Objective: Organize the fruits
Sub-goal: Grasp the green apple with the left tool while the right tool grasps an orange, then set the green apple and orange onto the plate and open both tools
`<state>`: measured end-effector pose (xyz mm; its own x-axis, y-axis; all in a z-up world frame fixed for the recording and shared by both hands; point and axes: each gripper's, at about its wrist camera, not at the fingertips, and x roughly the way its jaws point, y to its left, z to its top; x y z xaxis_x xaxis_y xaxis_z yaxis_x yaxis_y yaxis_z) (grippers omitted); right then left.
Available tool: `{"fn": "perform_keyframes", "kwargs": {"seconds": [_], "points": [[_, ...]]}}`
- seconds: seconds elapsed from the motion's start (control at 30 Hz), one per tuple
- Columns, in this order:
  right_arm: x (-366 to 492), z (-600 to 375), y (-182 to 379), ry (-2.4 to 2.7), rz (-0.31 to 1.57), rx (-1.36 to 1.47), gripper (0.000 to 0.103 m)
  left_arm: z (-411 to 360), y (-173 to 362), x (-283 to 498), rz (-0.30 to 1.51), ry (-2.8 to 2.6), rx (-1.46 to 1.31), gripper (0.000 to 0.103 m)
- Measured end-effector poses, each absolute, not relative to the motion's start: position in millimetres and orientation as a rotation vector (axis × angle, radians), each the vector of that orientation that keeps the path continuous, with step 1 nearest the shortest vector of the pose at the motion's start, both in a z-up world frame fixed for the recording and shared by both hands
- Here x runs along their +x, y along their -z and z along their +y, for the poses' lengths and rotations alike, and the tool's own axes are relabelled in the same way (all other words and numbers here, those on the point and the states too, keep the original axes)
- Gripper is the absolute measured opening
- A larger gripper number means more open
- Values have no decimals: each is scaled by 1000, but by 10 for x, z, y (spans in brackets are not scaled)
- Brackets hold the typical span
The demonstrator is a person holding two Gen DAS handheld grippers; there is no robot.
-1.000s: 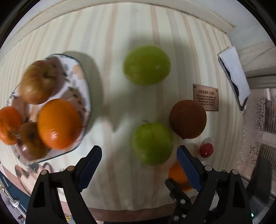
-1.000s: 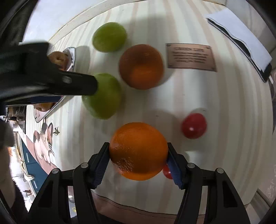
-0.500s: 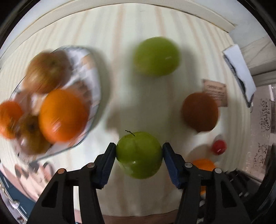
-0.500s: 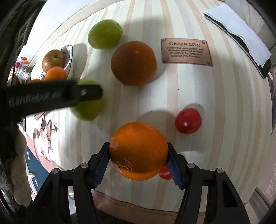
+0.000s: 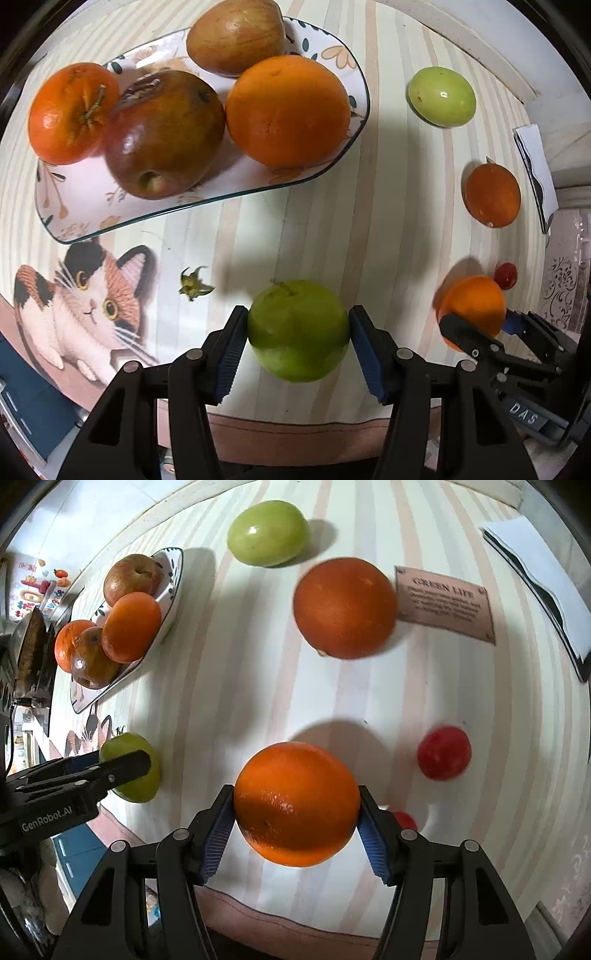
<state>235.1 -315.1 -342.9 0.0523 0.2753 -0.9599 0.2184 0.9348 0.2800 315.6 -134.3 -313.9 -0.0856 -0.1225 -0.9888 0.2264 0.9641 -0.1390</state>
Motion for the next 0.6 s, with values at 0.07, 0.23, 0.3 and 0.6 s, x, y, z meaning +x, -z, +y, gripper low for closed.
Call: {"fn": "perform_keyframes", "kwargs": {"seconds": [0.07, 0.23, 0.3, 0.6], "points": [[2387, -3150, 3428, -41, 1531, 399, 66, -1375, 3163, 3144, 1620, 284, 78, 53], [2421, -3173, 3366, -43, 1519, 394, 66, -1573, 3025, 3136, 1563, 273, 79, 52], [2473, -3146, 3290, -52, 1505, 404, 66, -1532, 2897, 3125, 1531, 272, 71, 52], [3203, -2802, 2507, -189, 1358, 421, 66, -965, 2281, 3230, 1449, 213, -100, 52]]}}
